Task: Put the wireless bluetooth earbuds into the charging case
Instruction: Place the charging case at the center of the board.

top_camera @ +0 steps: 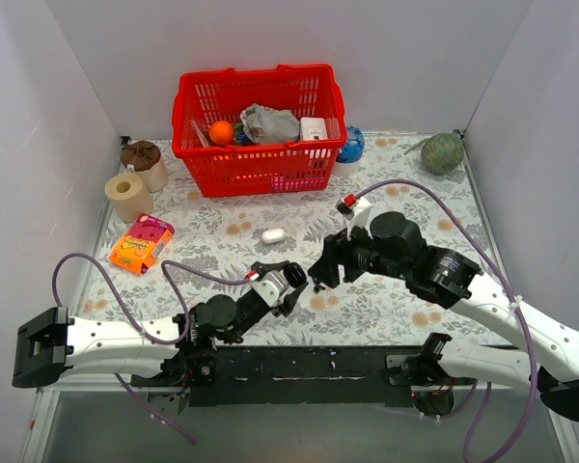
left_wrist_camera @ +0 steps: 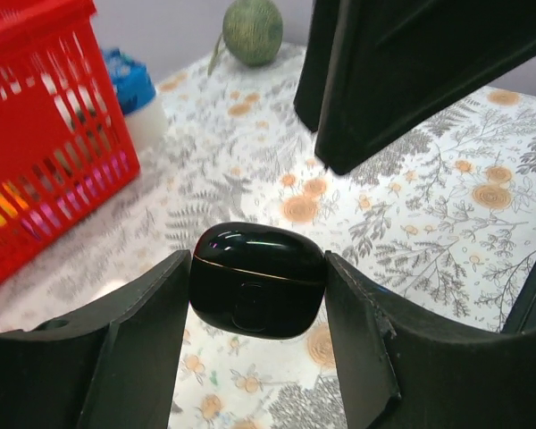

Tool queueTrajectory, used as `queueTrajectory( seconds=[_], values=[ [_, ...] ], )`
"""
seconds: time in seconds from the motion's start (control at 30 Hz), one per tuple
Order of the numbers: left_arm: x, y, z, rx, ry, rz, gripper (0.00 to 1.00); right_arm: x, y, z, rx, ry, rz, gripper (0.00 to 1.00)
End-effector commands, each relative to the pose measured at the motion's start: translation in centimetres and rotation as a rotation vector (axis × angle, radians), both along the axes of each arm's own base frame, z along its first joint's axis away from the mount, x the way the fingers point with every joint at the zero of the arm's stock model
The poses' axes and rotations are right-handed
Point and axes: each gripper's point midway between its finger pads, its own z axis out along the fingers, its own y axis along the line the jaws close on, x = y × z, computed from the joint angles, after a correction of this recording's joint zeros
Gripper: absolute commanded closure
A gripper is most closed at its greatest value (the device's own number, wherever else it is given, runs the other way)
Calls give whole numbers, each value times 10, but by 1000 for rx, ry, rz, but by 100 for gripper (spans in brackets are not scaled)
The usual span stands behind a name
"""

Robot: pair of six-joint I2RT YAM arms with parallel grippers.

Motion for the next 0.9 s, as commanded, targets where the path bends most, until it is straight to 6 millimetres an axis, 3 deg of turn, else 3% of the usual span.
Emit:
queueTrajectory(
  seconds=[0.0, 0.07, 0.13, 0.17, 0.2, 0.23, 0.27, 0.37, 0.5, 0.87],
  values=[
    [17, 2, -23, -75, 252, 162, 100, 18, -13, 19, 16, -81, -113, 30],
    [26, 11, -59, -19, 383, 295, 100, 23, -28, 26, 28, -112, -187, 30],
    [31, 7, -68, -140, 574, 415, 100, 27, -39, 23, 28, -126, -243, 30],
    [27, 21, -109, -2, 649, 507, 100, 24, -46, 27, 47, -137, -257, 30],
    [26, 11, -104, -90, 747, 546, 100, 24, -50, 22, 44, -131, -272, 30],
    [24, 10, -113, -78, 789, 578, 100, 22, -52, 20, 45, -129, -273, 30],
    [17, 18, -140, 23, 832, 635, 100, 21, -55, 21, 55, -129, -279, 30],
    [13, 10, -156, 2, 966, 685, 100, 16, -58, 14, 53, -108, -276, 30],
    [23, 24, -185, -1, 1086, 813, 100, 11, -59, 14, 75, -95, -271, 30],
    [48, 51, -205, 94, 1099, 944, 100, 2, -61, 7, 94, -71, -249, 30]
  ],
)
